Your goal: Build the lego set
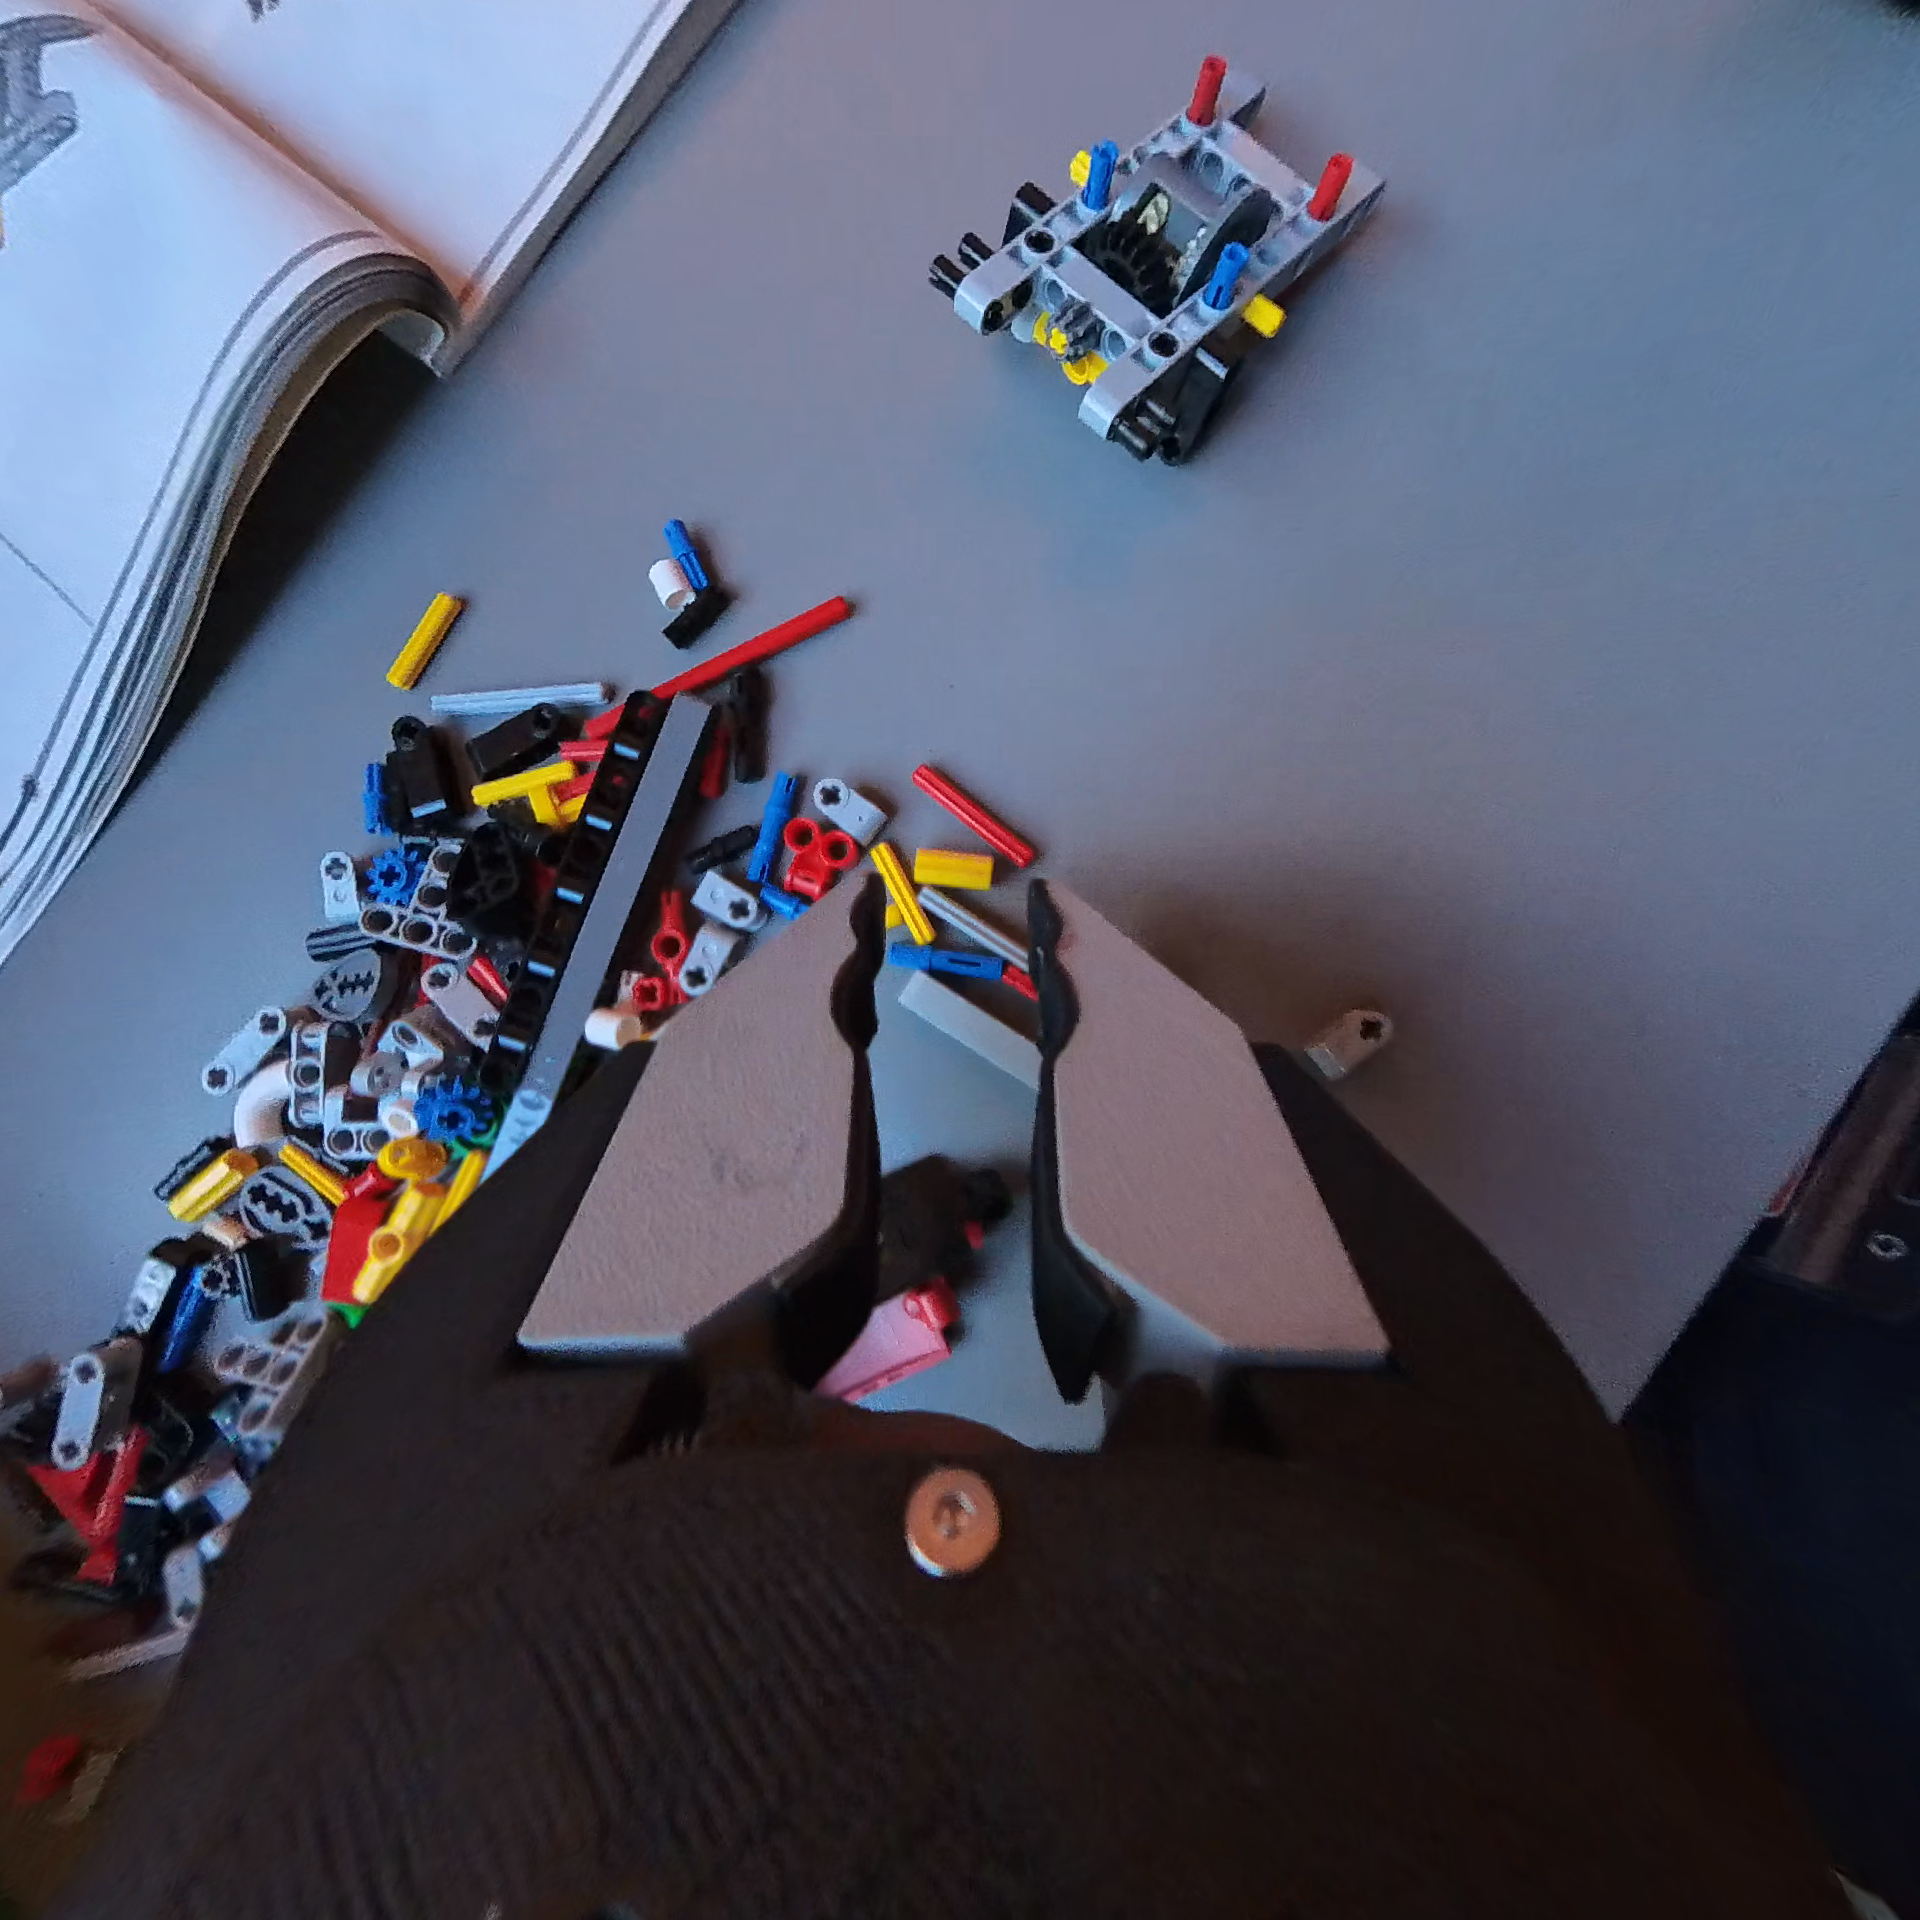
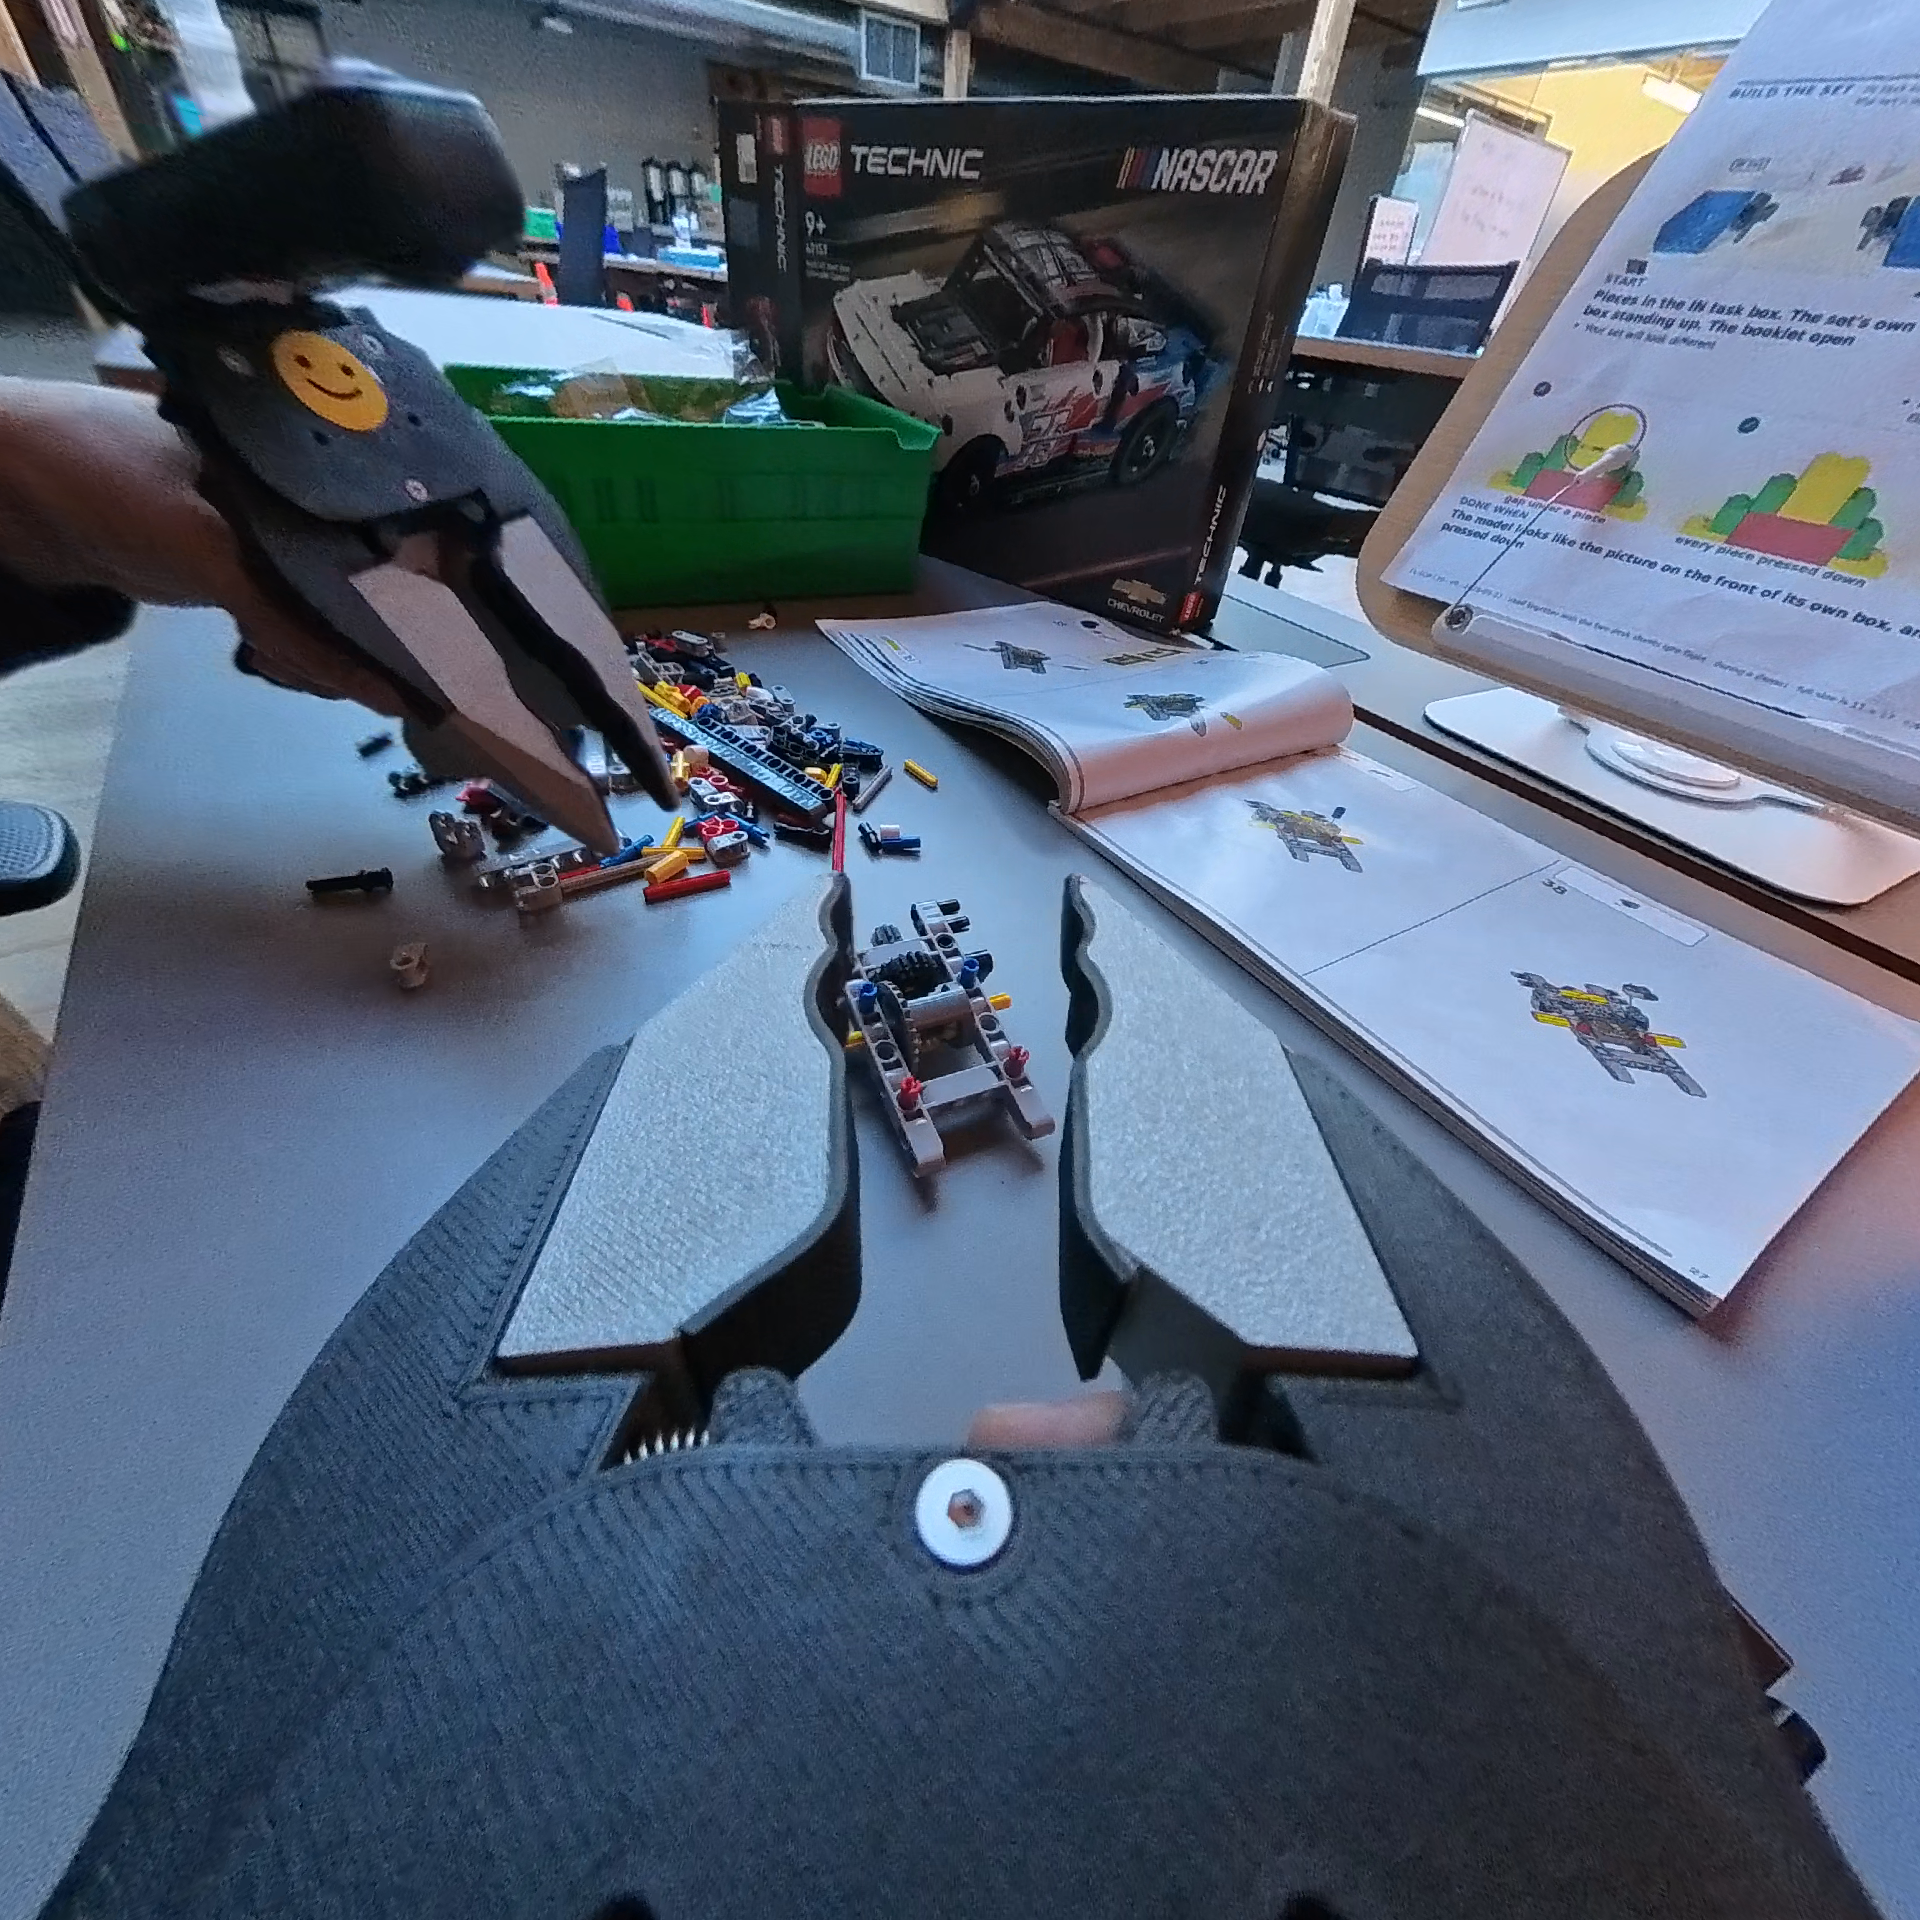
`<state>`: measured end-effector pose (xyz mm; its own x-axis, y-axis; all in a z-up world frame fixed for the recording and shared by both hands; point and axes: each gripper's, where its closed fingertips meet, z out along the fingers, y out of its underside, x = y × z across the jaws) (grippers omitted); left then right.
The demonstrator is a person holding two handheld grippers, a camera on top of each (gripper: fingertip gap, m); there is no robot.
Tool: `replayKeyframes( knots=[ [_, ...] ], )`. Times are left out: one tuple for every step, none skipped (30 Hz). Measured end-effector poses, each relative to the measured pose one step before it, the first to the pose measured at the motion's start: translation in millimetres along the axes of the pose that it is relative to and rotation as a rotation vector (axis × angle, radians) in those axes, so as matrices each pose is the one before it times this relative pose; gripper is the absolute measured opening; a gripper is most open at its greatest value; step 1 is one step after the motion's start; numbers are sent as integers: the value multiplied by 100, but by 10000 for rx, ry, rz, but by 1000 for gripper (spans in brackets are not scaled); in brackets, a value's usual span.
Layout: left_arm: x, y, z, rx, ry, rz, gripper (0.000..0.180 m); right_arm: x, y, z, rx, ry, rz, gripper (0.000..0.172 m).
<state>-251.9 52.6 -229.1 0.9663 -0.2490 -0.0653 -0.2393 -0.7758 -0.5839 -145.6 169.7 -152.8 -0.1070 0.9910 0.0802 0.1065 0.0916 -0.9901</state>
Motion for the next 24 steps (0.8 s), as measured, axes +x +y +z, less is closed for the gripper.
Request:
replayKeyframes(
  knots=[
    [97,9,301,-137,-3,146,25,-47,-61,-15,23,-21,-4,37],
    [102,27,265,-120,7,136,25,-59,-43,-8,16,-26,-11,37],
    [70,51,220,-113,-1,112,26,-74,-36,-2,9,-34,-19,37],
    [56,108,212,-130,15,74,26,-67,-39,2,10,-16,-35,37],
    [3,149,213,-142,4,49,26,-46,-42,-12,5,-6,-45,37],
    [-97,141,202,-112,-43,57,26,-73,-41,-6,11,-16,-42,37],
    [-145,117,201,-83,-67,45,26,-64,-48,-13,17,-16,-29,37],
    [-59,-132,77,71,1,-7,24,-45,-38,-10,11,-11,-15,37],
    [-18,-58,93,1,48,-4,21,-36,-20,-14,8,-17,1,37],
    [-12,-70,60,11,37,1,19,-41,-4,1,4,-28,17,37],
    [-17,-89,67,26,24,14,18,-40,1,-11,1,-24,21,37],
    [10,-88,50,34,35,34,17,-20,9,-8,1,-6,13,37],
    [35,-77,40,32,33,43,17,-19,2,-20,0,-7,10,37],
    [28,-49,31,23,14,85,17,-55,23,-6,-10,-28,22,37],
    [-17,-22,-12,6,-32,107,17,-69,23,-5,-10,-31,22,36],
    [-35,-42,-58,22,-70,128,16,-64,-9,-27,-2,-12,6,36],
    [-118,-262,-206,154,-177,198,14,-51,3,-26,-3,-2,6,36],
    [-217,-331,-343,169,-307,282,14,-87,17,-26,-12,-28,36,35],
    [-313,-458,-466,202,-406,326,14,-160,66,-15,-33,-89,78,33],
    [-145,-731,-541,353,-334,415,13,-238,139,5,-58,-144,141,31],
    [249,-1096,-593,552,-160,562,13,-310,193,58,-82,-200,233,30],
    [386,-1426,-579,738,-174,657,13,-420,210,92,-97,-274,334,29],
    [171,-1347,-380,629,-319,493,13,-464,165,128,-76,-292,392,26],
    [109,-1092,-113,398,-295,308,13,-407,58,127,-30,-241,385,25]
  ],
)
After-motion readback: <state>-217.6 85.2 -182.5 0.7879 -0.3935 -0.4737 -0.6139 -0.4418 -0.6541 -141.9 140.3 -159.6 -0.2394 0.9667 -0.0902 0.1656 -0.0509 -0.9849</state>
